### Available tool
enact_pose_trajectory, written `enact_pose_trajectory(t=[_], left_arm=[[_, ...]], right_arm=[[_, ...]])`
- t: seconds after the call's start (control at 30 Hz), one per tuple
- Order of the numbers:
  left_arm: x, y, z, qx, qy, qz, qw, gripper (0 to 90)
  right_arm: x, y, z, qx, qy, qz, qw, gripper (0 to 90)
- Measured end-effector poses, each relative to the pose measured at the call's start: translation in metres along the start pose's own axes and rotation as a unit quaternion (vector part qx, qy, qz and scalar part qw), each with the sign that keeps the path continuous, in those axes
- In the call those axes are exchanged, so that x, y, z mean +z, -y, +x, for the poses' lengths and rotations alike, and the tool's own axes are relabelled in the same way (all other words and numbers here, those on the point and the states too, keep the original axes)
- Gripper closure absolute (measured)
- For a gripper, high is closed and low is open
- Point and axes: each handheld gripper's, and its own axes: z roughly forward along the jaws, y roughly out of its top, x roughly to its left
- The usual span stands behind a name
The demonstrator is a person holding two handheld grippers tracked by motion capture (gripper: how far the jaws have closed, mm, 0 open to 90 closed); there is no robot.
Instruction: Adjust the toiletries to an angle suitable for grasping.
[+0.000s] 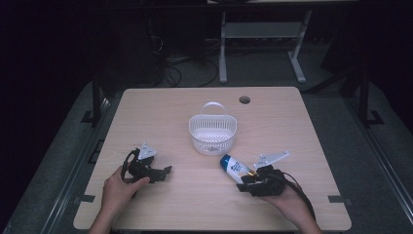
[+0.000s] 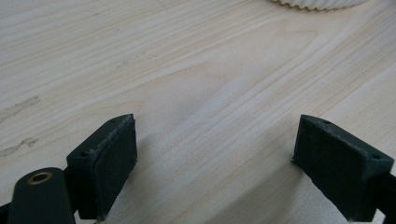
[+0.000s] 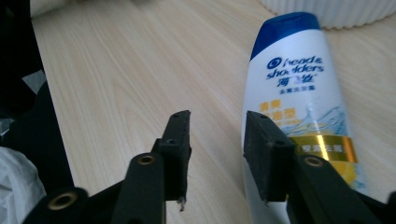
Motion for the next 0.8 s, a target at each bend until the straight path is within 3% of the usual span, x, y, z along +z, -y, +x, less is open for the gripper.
enact_pose_trajectory(t=[0.33, 0.8], left_arm=[[0.0, 0.0, 0.0, -0.001, 0.0, -0.001, 1.0, 12.9], [0.0, 0.0, 0.0, -0.001, 0.0, -0.001, 1.0, 12.9]], right_arm=[[-0.004, -0.005, -0.005, 0.001, 0.031, -0.002, 0.9995, 43.9], [-0.004, -0.026, -0.018, 0.008, 0.074, 0.009, 0.9972, 30.3]])
